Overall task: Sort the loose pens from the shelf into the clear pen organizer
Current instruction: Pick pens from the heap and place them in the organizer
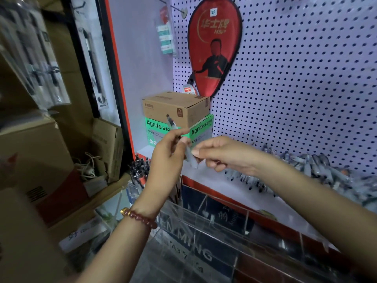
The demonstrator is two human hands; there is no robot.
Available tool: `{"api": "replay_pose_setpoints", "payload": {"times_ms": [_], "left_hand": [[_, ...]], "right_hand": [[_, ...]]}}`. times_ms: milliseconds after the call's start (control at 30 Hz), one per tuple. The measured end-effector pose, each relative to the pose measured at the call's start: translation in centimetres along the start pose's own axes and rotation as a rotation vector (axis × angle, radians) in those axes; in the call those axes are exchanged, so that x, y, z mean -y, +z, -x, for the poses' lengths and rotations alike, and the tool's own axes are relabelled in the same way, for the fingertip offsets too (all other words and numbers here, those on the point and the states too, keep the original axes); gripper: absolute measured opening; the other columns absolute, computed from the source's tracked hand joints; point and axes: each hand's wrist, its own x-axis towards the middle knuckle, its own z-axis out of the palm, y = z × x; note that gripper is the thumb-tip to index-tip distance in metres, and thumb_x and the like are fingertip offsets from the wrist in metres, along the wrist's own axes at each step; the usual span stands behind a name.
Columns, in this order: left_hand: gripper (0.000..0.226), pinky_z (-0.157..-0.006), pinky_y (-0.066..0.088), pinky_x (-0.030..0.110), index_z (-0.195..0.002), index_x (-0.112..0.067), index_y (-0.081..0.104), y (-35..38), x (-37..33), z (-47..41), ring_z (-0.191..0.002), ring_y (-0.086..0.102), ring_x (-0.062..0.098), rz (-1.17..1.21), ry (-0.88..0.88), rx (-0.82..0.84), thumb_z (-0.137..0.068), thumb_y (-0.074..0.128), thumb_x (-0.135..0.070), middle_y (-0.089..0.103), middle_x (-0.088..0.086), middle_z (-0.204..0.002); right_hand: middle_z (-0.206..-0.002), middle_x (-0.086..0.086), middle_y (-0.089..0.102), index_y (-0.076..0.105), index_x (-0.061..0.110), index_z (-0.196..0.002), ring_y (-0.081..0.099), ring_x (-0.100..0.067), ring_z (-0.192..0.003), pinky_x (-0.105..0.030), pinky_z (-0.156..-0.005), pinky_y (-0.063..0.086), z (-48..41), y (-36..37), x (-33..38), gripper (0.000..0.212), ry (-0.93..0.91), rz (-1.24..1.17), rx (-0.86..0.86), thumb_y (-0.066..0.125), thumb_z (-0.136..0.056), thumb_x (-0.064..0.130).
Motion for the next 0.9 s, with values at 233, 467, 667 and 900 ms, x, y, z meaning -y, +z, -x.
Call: {"api": "replay_pose_setpoints", "payload": {"times_ms": [233, 467, 667, 900], "left_hand": [[0.02, -0.052, 0.054, 0.022, -0.1, -0.014, 0.059, -1.2, 0.3, -0.8, -0.062, 0.063, 0.004, 0.023, -0.057, -0.067, -0.099, 0.042, -0.003, 0.057, -0.009, -0.078], [0.021, -0.051, 0.053, 0.022, -0.1, -0.013, 0.058, -1.7, 0.3, -0.9, -0.059, 0.059, -0.001, -0.025, -0.045, -0.068, -0.099, 0.04, -0.002, 0.056, -0.006, -0.086], [0.022, -0.054, 0.053, 0.025, -0.099, -0.014, 0.057, -2.1, 0.3, -0.8, -0.061, 0.059, -0.001, -0.074, -0.034, -0.06, -0.099, 0.039, -0.002, 0.055, -0.008, -0.087], [0.022, -0.049, 0.05, 0.022, -0.095, -0.018, 0.057, -2.3, 0.2, -0.6, -0.062, 0.06, 0.0, -0.076, -0.043, -0.053, -0.099, 0.041, -0.004, 0.056, -0.007, -0.088]], "right_hand": [[-0.121, -0.008, 0.061, 0.058, 0.015, -0.123, 0.065, -0.025, -0.1, -0.036, -0.089, 0.054, -7.6, -4.4, -8.1, 0.029, 0.077, 0.627, -0.276, 0.056, -0.094, 0.017], [-0.135, -0.012, 0.043, 0.044, 0.023, -0.139, 0.043, -0.028, -0.124, -0.036, -0.102, 0.037, -10.4, -3.4, -9.7, 0.047, 0.148, 1.256, -0.108, 0.05, -0.096, 0.04], [-0.094, -0.005, 0.061, 0.052, 0.016, -0.113, 0.059, -0.024, -0.093, -0.028, -0.075, 0.038, -10.9, -3.6, -9.9, 0.025, 0.064, 1.389, -0.14, 0.043, -0.093, 0.027], [-0.079, 0.0, 0.062, 0.054, 0.018, -0.09, 0.054, -0.016, -0.063, -0.026, -0.06, 0.043, -9.1, -4.2, -9.2, 0.011, 0.008, 0.924, -0.406, 0.044, -0.093, 0.013]]}}
